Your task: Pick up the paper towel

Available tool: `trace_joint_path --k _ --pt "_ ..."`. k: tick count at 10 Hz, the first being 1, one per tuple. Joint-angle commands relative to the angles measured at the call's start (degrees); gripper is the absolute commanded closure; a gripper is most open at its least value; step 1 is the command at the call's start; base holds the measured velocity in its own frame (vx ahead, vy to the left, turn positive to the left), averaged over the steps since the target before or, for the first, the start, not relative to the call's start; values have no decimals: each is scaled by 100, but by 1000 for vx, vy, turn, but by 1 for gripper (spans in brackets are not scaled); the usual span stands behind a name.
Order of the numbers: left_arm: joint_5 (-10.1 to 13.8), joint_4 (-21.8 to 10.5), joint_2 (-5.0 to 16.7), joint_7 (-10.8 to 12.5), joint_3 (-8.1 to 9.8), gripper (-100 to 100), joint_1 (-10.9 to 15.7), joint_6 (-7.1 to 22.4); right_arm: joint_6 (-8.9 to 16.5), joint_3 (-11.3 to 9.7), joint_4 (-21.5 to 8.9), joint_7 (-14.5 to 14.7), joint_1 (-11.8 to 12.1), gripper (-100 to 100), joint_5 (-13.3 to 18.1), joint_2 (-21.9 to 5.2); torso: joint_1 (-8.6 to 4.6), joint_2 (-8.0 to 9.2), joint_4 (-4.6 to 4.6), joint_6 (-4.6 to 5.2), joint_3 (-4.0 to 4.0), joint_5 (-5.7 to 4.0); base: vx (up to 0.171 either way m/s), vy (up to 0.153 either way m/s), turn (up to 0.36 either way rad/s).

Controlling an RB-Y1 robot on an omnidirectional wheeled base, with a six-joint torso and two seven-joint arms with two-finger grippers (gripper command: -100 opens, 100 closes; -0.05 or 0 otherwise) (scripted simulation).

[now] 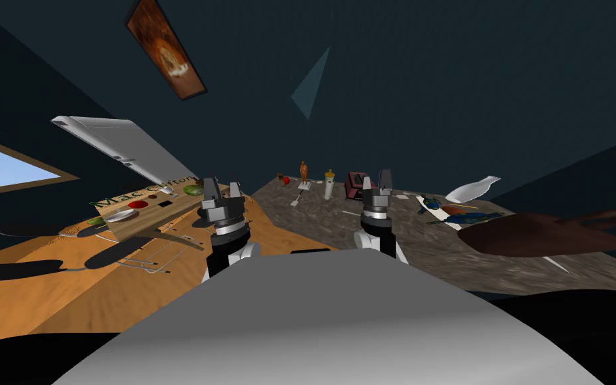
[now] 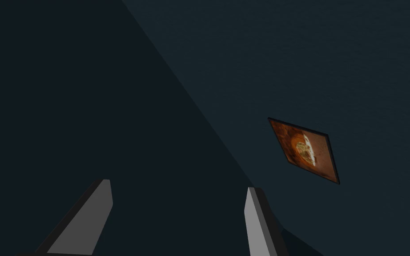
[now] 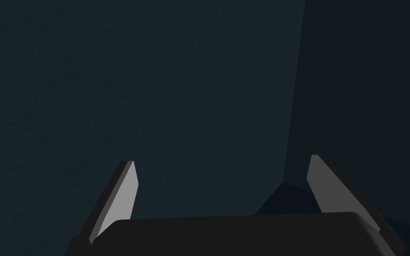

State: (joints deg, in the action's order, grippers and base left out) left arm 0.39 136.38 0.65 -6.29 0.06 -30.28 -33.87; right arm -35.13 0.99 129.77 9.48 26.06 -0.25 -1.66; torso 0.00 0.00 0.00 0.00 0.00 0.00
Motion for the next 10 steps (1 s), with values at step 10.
trace_joint_path --k 10 --pt "0 0 -1 0 -1 0 1 0 1339 -34 -1007 -242 -597 -100 1374 -829 56 15 3 -1 8 13 -40 120 17"
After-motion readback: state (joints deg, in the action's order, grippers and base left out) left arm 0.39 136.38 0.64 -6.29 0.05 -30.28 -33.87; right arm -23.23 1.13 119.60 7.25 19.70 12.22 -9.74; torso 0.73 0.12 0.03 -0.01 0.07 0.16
